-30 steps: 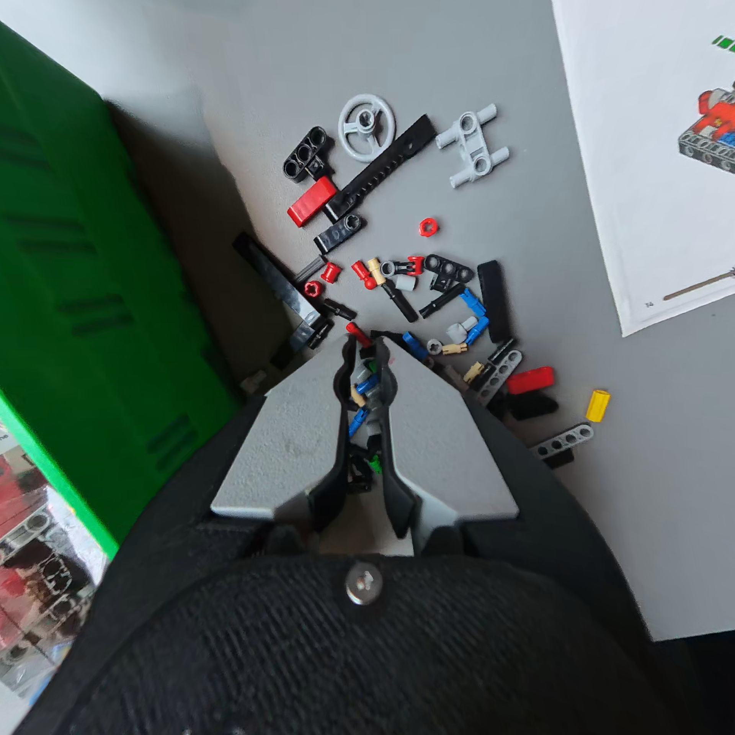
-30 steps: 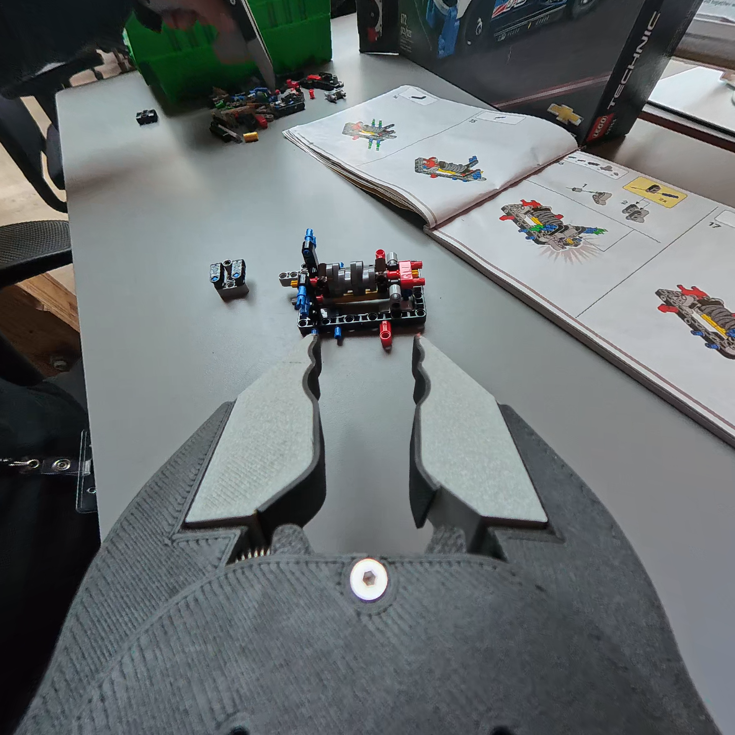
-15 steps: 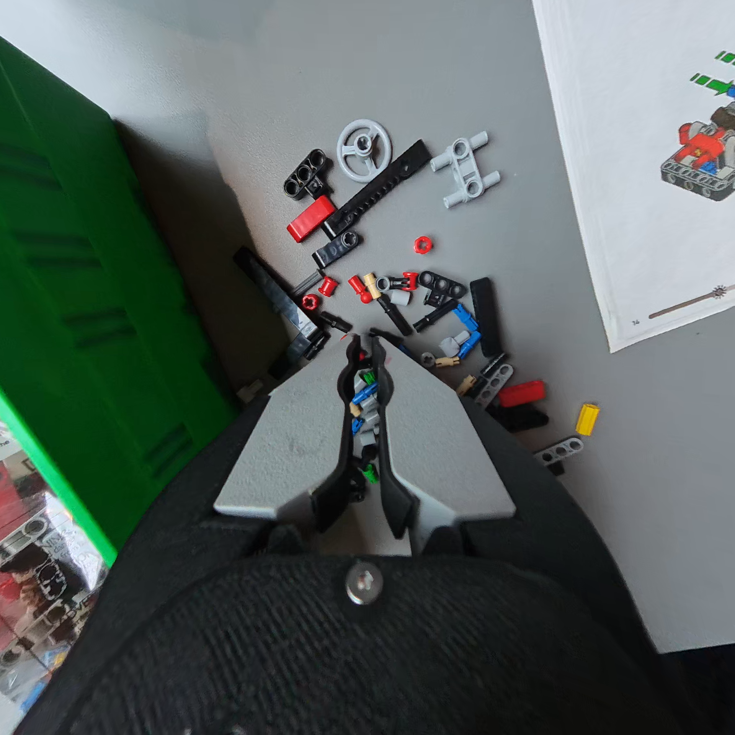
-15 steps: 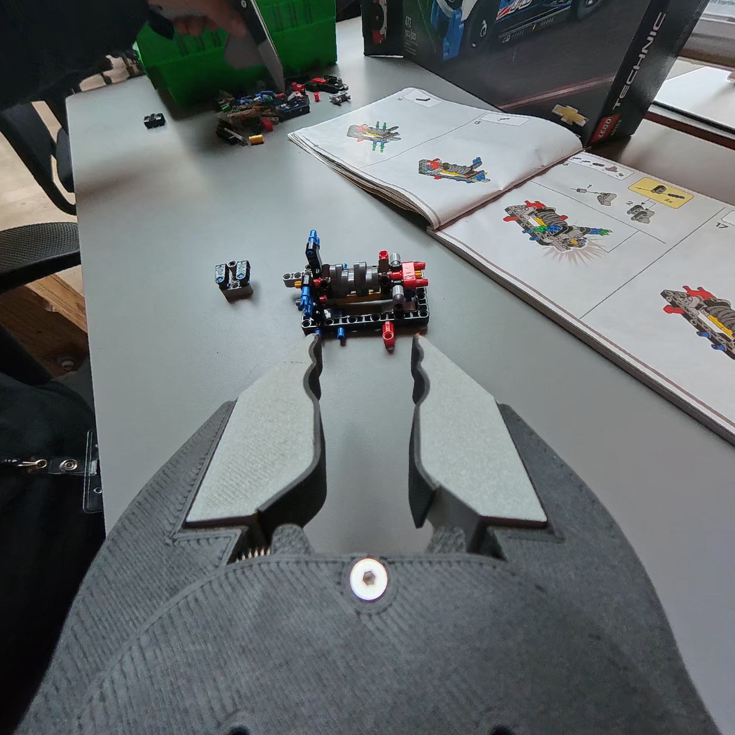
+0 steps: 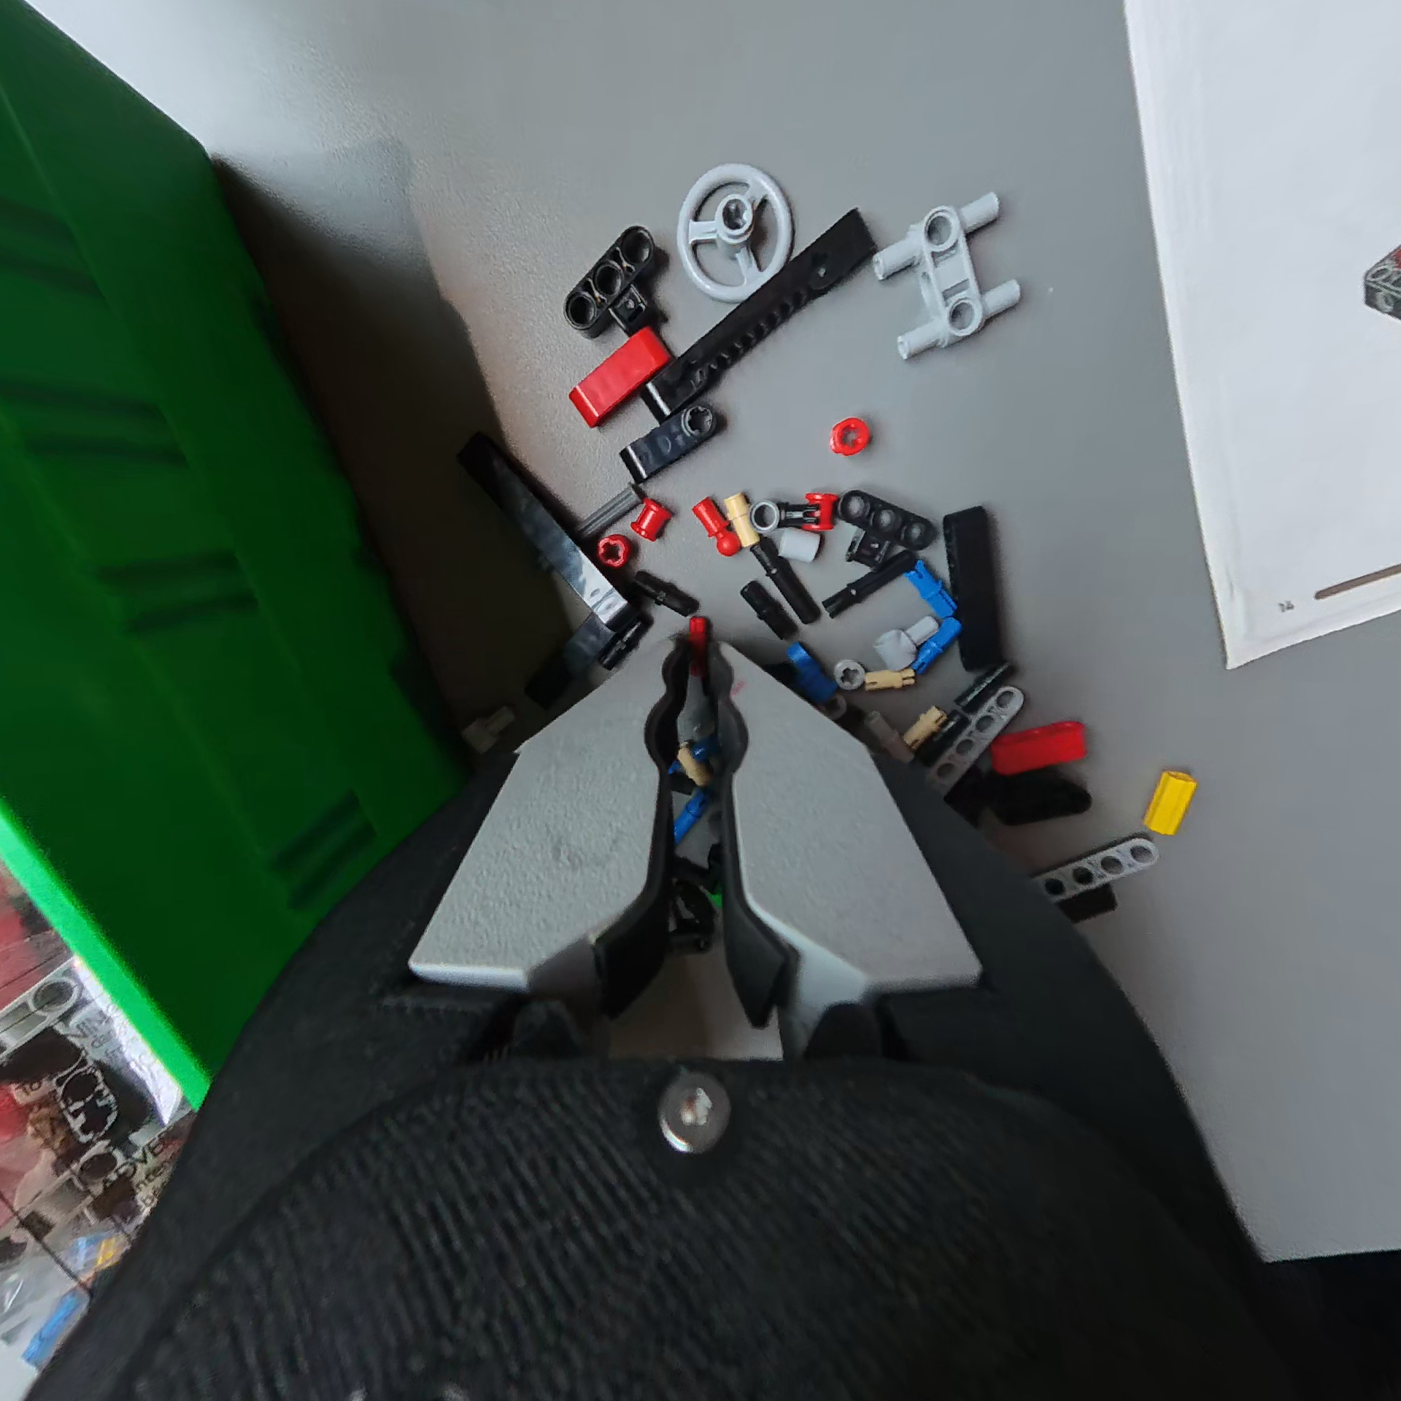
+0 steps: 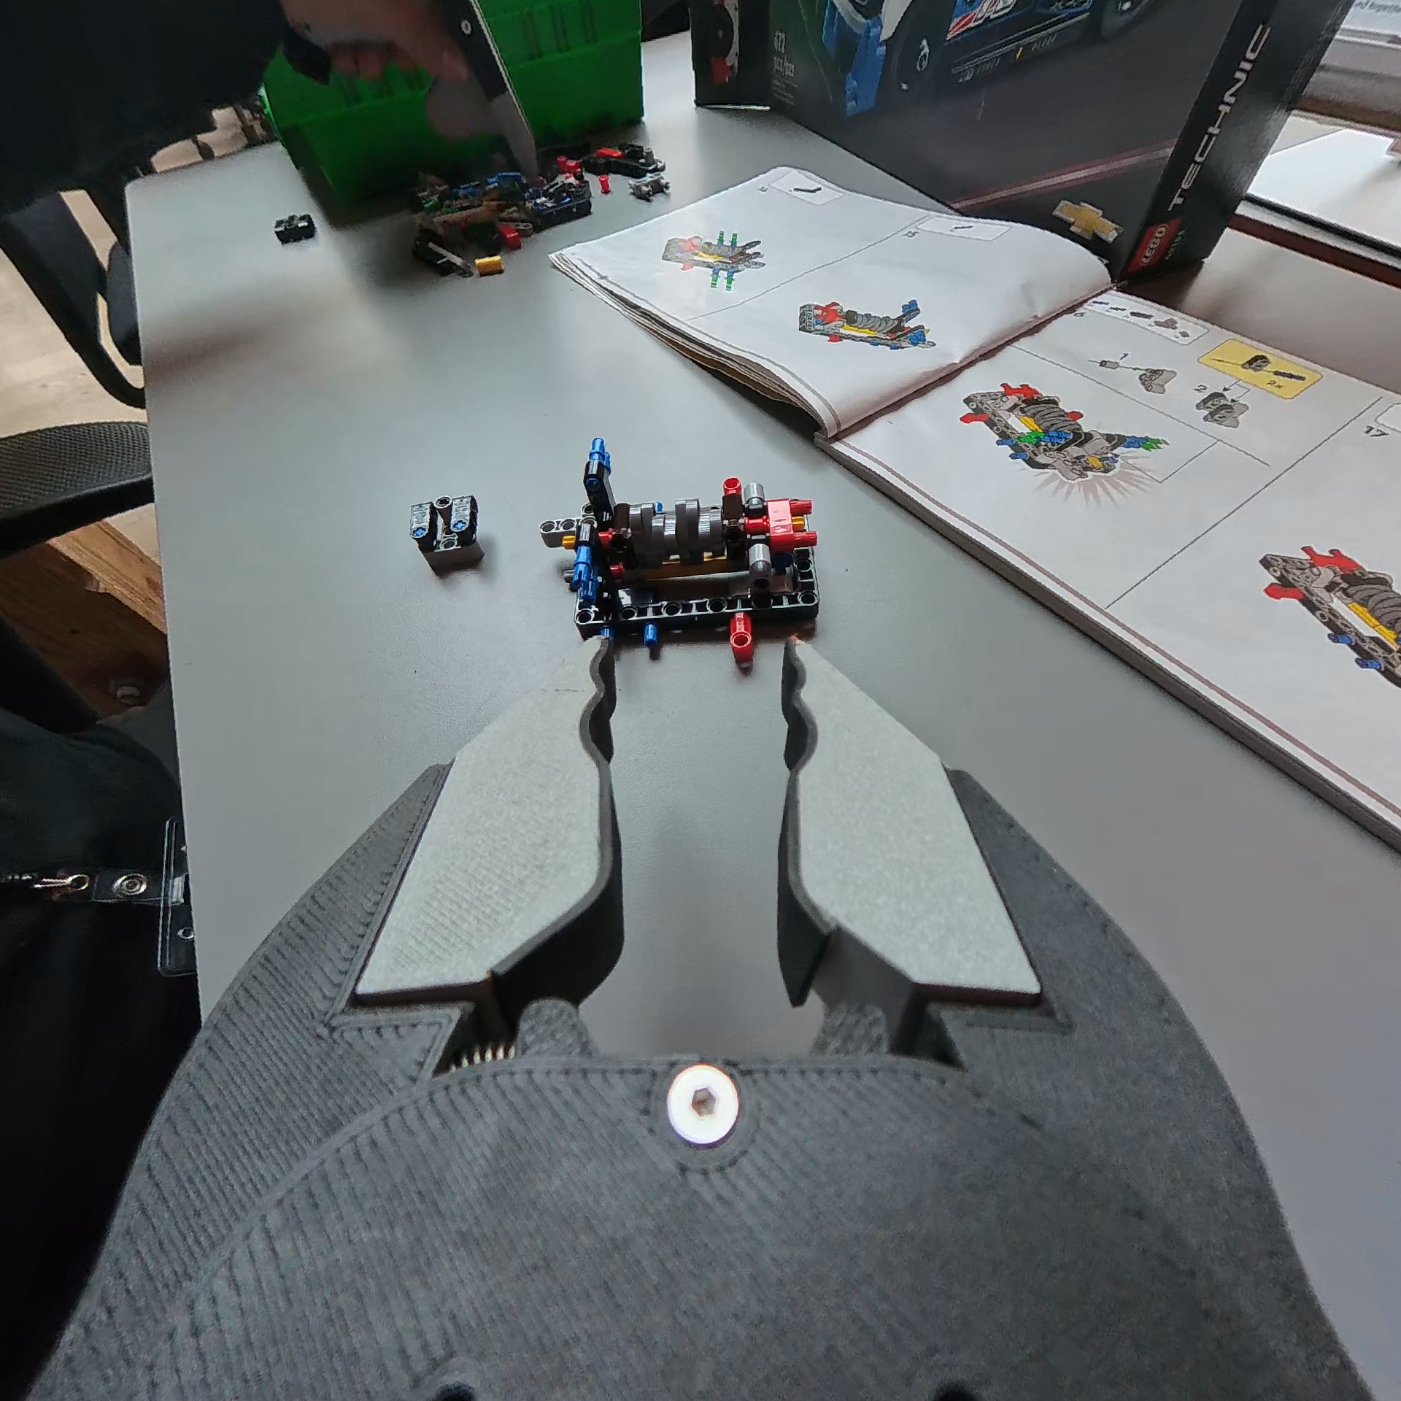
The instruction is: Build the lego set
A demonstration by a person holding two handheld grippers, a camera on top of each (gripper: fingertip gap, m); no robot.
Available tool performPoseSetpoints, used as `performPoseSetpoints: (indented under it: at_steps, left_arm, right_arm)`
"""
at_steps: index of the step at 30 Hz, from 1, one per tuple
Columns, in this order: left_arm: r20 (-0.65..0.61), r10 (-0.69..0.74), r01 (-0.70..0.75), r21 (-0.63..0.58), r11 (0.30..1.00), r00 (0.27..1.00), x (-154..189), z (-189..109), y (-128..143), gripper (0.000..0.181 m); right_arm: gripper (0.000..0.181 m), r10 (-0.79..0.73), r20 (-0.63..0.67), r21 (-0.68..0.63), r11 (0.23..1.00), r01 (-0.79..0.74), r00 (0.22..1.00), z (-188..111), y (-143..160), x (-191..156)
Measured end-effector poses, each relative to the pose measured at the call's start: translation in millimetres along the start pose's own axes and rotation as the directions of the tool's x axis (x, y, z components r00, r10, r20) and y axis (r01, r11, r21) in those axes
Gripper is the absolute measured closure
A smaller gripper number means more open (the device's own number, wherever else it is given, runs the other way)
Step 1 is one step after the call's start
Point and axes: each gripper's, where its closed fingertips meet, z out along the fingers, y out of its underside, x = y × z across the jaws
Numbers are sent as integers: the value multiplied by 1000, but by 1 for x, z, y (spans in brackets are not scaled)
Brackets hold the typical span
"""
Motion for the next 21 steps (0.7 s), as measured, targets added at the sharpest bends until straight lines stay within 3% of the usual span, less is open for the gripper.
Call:
performPoseSetpoints:
  at_steps: [7,12,15,21]
  left_arm:
    - [26,35,-36,26,999,999,0,-7,-4,179]
    - [60,115,-120,88,989,992,18,-33,-17,179]
    - [27,219,-221,156,963,975,61,-59,-27,179]
    - [-157,542,-498,248,831,826,212,-79,-5,179]
  right_arm:
    - [140,3,-1,0,1000,-3,1000,0,0,0]
    - [141,2,2,2,1000,-2,1000,0,0,0]
    - [141,2,3,3,1000,-2,1000,0,0,0]
    - [141,5,5,2,1000,-5,1000,0,0,0]
